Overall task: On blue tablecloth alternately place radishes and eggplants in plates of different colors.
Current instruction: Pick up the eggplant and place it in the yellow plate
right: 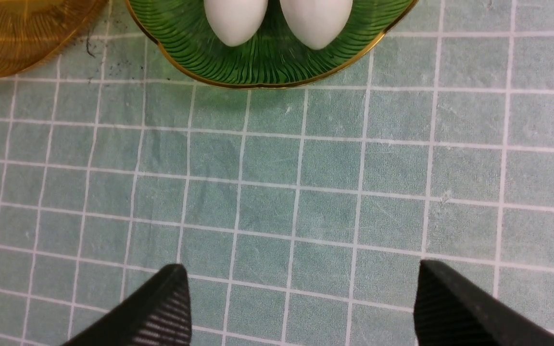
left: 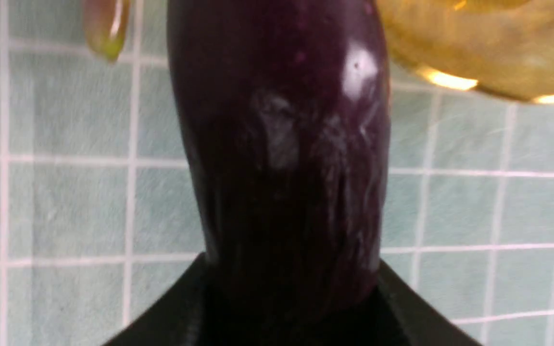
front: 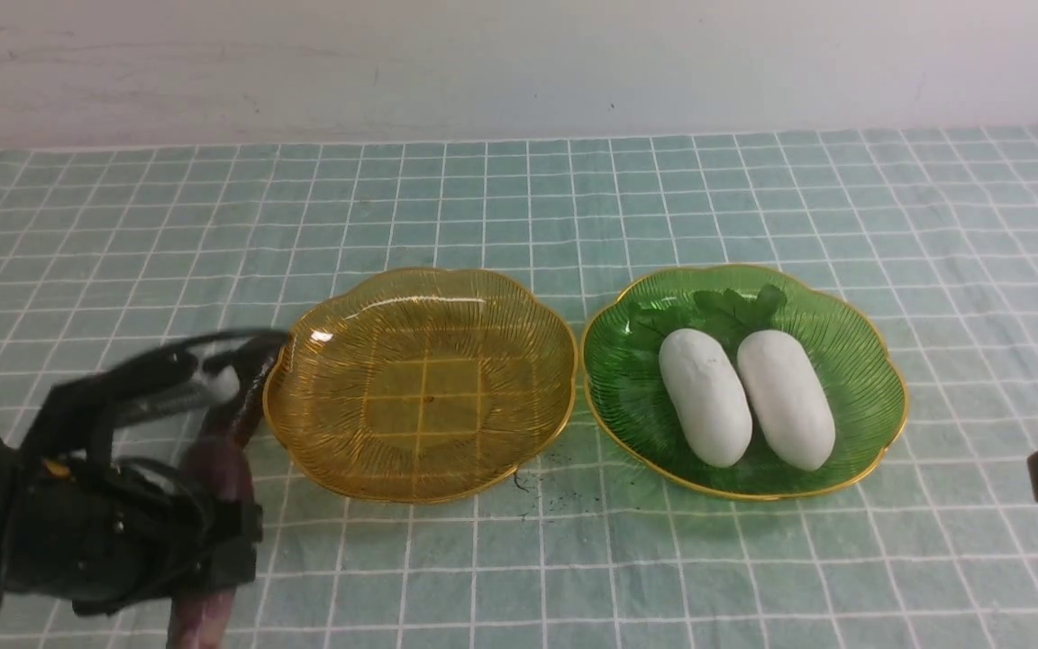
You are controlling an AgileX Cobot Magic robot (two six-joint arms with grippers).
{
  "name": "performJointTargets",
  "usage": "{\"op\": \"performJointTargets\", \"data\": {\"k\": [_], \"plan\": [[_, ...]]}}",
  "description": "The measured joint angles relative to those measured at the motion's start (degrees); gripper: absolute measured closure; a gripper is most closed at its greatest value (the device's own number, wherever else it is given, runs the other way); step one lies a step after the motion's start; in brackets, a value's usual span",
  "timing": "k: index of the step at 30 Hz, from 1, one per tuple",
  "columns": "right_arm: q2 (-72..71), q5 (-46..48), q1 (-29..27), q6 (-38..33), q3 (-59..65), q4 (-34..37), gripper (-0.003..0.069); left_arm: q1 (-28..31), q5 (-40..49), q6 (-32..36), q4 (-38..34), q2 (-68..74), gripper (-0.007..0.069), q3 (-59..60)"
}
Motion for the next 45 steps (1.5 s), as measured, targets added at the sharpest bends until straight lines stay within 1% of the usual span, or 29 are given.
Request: {"op": "performJointTargets", "data": {"k": [3, 6, 11, 17, 20, 23, 24, 25, 26, 27, 28, 30, 32, 35, 36, 37, 38, 39, 41, 42, 43, 44, 45], "plan": [[0.0, 0.0, 0.0, -0.1, 0.0, 0.2, 0.0093, 0.0, 7.5, 0.1, -0.6, 0.7, 0.0315, -10.1], [0.0, 0.0, 0.0, -0.3, 0.0, 0.4, 0.0093, -0.1, 10.1, 0.1, -1.7, 4.5, 0.0315, -17.5], [0.0, -0.2, 0.0, -0.5, 0.0, 0.5, 0.0093, -2.2, 10.2, 1.5, -1.5, 12.1, 0.0315, -24.1], [0.0, -0.7, 0.0, -0.8, 0.0, 0.6, 0.0093, -8.5, 9.7, 5.0, -1.5, 23.3, 0.0315, -33.2], [0.0, -0.8, 0.0, -0.8, 0.0, 0.6, 0.0093, -10.7, 8.8, 5.5, -1.5, 29.0, 0.0296, -37.6], [0.0, -0.8, 0.0, -1.0, 0.0, 0.5, 0.0093, -11.9, 8.6, 5.5, -1.6, 33.6, 0.0251, -40.8], [0.0, -0.8, 0.0, -1.3, 0.0, 0.5, 0.0093, -12.4, 8.5, 5.5, -1.7, 36.7, 0.02, -42.9], [0.0, -0.8, 0.0, -1.4, 0.0, 0.5, 0.0093, -12.5, 8.5, 5.5, -1.7, 36.7, 0.0195, -43.1], [0.0, -0.8, 0.0, -1.5, 0.0, 0.5, 0.0093, -12.5, 8.5, 5.5, -1.7, 37.7, 0.017, -43.7], [0.0, -0.8, 0.0, -1.9, 0.0, 0.5, 0.0093, -12.5, 8.4, 5.5, -1.7, 39.1, 0.0117, -44.3], [0.0, -0.8, 0.0, -2.2, 0.0, 0.5, 0.0093, -12.5, 8.4, 5.5, -1.7, 39.7, 0.0092, -44.6], [0.0, -0.8, 0.0, -2.3, 0.0, 0.5, 0.0093, -12.3, 8.7, 5.5, -1.7, 39.8, 0.0068, -44.6], [0.0, -0.8, 0.0, -2.4, 0.0, 0.5, 0.0093, -11.6, 8.9, 5.5, -1.7, 39.3, 0.0063, -44.8], [0.0, -0.8, 0.0, -2.5, 0.0, 0.5, 0.0093, -9.7, 10.1, 5.5, -1.4, 37.9, 0.0099, -45.0], [0.0, -0.8, 0.0, -2.5, 0.0, 0.5, 0.0093, -7.9, 12.3, 5.5, -0.3, 36.6, 0.017, -45.6], [0.0, -0.8, 0.0, -2.5, 0.0, 0.5, 0.0093, -6.5, 13.9, 5.5, 0.8, 35.6, 0.0213, -46.0], [0.0, -0.8, 0.0, -2.5, 0.0, 0.5, 0.0093, -5.0, 15.7, 5.5, 2.2, 34.4, 0.0286, -46.2], [0.0, -0.8, 0.0, -2.5, 0.0, 0.5, 0.0093, -3.8, 17.6, 5.5, 3.7, 33.5, 0.034, -46.3], [0.0, -0.8, 0.0, -2.5, 0.0, 0.5, 0.0093, -2.2, 20.3, 5.5, 5.4, 32.4, 0.041, -46.4], [0.0, -0.8, 0.0, -2.5, 0.0, 0.5, 0.0093, 1.0, 25.8, 5.5, 8.8, 30.8, 0.054, -46.4], [0.0, -0.8, 0.0, -2.5, 0.0, 0.5, 0.0093, 1.3, 26.6, 5.3, 9.1, 30.7, 0.0557, -46.3], [0.0, -0.8, 0.0, -2.5, 0.0, 0.5, 0.0093, 3.4, 28.2, 4.6, 10.7, 29.9, 0.0598, -45.5], [0.0, -0.8, 0.0, -2.5, 0.0, 0.5, 0.0093, 4.8, 28.5, 4.1, 11.6, 29.5, 0.061, -44.6]]}}
